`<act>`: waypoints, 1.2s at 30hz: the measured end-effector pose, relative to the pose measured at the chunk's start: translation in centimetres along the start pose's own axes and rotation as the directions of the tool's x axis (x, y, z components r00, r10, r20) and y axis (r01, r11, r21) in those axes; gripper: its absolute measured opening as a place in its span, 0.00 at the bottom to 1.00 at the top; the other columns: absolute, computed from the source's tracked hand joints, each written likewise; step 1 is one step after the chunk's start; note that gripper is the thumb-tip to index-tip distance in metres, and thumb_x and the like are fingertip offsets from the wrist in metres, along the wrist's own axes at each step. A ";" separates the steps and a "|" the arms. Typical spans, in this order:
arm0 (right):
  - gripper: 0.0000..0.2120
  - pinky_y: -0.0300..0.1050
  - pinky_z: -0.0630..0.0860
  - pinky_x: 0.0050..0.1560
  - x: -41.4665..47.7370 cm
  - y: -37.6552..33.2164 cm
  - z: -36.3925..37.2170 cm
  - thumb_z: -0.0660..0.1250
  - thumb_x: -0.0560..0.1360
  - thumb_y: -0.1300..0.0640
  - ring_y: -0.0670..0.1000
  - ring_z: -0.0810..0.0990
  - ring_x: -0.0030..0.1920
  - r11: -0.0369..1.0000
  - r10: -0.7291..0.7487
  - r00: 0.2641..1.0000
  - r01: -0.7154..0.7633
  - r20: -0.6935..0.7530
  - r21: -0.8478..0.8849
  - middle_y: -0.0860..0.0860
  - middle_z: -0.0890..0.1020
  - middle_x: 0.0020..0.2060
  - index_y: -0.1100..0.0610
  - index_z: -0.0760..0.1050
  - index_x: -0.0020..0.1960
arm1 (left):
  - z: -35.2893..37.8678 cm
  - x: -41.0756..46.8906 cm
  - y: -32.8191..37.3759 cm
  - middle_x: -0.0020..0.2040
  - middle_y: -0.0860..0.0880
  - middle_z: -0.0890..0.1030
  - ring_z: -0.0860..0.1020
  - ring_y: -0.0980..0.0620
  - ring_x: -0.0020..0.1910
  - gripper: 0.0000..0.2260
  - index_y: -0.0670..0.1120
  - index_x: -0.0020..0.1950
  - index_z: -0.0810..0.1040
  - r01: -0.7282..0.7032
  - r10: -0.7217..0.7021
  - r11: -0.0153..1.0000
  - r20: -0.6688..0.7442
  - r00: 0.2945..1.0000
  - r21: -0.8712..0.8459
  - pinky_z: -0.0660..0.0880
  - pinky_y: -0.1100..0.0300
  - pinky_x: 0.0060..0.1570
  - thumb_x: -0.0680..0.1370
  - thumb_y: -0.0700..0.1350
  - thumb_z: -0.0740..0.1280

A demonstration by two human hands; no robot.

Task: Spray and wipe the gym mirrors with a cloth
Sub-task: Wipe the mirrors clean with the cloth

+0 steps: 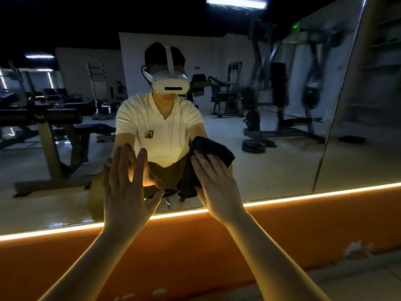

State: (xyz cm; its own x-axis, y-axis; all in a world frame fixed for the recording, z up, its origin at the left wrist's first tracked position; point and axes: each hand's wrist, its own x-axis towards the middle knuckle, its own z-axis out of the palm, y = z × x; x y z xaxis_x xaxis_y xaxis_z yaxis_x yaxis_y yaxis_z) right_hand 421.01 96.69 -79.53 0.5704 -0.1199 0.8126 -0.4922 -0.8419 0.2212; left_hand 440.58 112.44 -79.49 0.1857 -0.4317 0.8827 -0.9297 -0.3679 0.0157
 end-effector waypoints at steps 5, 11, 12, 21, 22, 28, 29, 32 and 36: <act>0.41 0.55 0.51 0.81 -1.7 5.9 -1.9 0.67 0.80 0.46 0.55 0.51 0.82 0.930 0.365 0.931 -0.365 0.010 0.050 0.55 0.55 0.83 0.57 0.51 0.84 | 0.6 0.7 0.4 0.84 0.34 0.52 0.53 0.34 0.84 0.47 0.41 0.84 0.60 -0.077 0.077 0.997 -0.001 0.997 0.011 0.59 0.30 0.76 0.75 0.67 0.71; 0.40 0.66 0.59 0.79 -0.6 9.6 -2.8 0.57 0.80 0.41 0.64 0.55 0.81 0.578 0.810 0.583 -0.779 -0.060 0.243 0.62 0.56 0.82 0.63 0.51 0.83 | 0.3 0.7 0.9 0.84 0.34 0.53 0.53 0.33 0.83 0.47 0.41 0.84 0.59 -0.064 0.065 0.997 -0.010 0.998 0.049 0.59 0.30 0.76 0.75 0.63 0.74; 0.39 0.66 0.58 0.79 0.2 8.9 -2.9 0.56 0.80 0.43 0.64 0.55 0.81 0.567 0.817 0.573 -0.781 -0.061 0.262 0.62 0.55 0.82 0.64 0.51 0.83 | 0.1 0.8 0.9 0.84 0.34 0.53 0.54 0.33 0.83 0.46 0.42 0.84 0.59 -0.068 0.069 0.997 -0.019 0.997 0.042 0.59 0.30 0.76 0.76 0.64 0.73; 0.37 0.57 0.53 0.82 5.5 2.2 -3.0 0.65 0.80 0.48 0.57 0.56 0.82 0.998 -0.002 1.000 0.003 0.017 -0.068 0.54 0.58 0.82 0.57 0.55 0.83 | -2.5 7.4 3.1 0.85 0.36 0.53 0.51 0.36 0.84 0.47 0.42 0.84 0.60 -0.133 0.137 0.990 -0.076 0.988 0.057 0.49 0.37 0.81 0.75 0.65 0.73; 0.37 0.56 0.52 0.82 5.7 3.2 -3.3 0.66 0.80 0.47 0.56 0.57 0.82 0.993 -0.049 0.998 0.054 0.042 -0.102 0.54 0.59 0.82 0.57 0.56 0.83 | -2.5 8.2 3.5 0.85 0.37 0.52 0.50 0.37 0.84 0.49 0.43 0.85 0.58 -0.129 0.132 0.989 -0.046 0.990 0.075 0.48 0.37 0.82 0.74 0.66 0.74; 0.39 0.57 0.48 0.82 4.3 12.5 -5.5 0.55 0.83 0.38 0.57 0.49 0.83 0.961 0.247 0.969 -0.245 -0.003 -0.126 0.54 0.50 0.84 0.56 0.45 0.85 | -1.5 9.5 3.9 0.85 0.35 0.49 0.48 0.35 0.84 0.55 0.42 0.85 0.58 -0.122 0.124 0.984 -0.013 0.992 0.130 0.49 0.33 0.80 0.69 0.70 0.75; 0.39 0.59 0.51 0.82 4.1 14.1 -6.0 0.54 0.82 0.38 0.58 0.50 0.83 0.932 0.350 0.936 -0.352 -0.038 -0.090 0.55 0.50 0.84 0.57 0.46 0.85 | -1.3 9.4 3.7 0.85 0.36 0.49 0.48 0.35 0.84 0.53 0.42 0.85 0.58 -0.129 0.134 0.982 -0.027 0.991 0.135 0.49 0.34 0.80 0.71 0.71 0.73; 0.40 0.65 0.59 0.78 5.0 16.3 -6.9 0.54 0.79 0.42 0.63 0.56 0.81 0.775 0.629 0.764 -0.629 -0.143 0.051 0.60 0.55 0.83 0.62 0.50 0.84 | -1.1 9.4 3.4 0.85 0.36 0.48 0.48 0.35 0.84 0.52 0.43 0.85 0.57 -0.143 0.149 0.980 -0.029 0.988 0.138 0.48 0.34 0.81 0.72 0.75 0.63; 0.38 0.65 0.53 0.80 8.6 12.3 -6.5 0.52 0.80 0.46 0.65 0.53 0.81 0.784 0.616 0.763 -0.617 -0.198 0.063 0.62 0.53 0.82 0.64 0.48 0.83 | -1.1 9.5 3.6 0.85 0.36 0.49 0.49 0.35 0.84 0.53 0.43 0.85 0.56 -0.145 0.151 0.979 -0.026 0.988 0.145 0.48 0.34 0.81 0.71 0.75 0.62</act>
State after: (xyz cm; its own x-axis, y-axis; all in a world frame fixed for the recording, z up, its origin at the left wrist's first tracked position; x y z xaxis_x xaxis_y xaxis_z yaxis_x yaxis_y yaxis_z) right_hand 415.61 88.67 -66.32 0.0021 -0.5059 0.8626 -0.6966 -0.6196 -0.3617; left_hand 438.63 107.97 -70.54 0.0353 -0.4609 0.8867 -0.8906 -0.4170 -0.1813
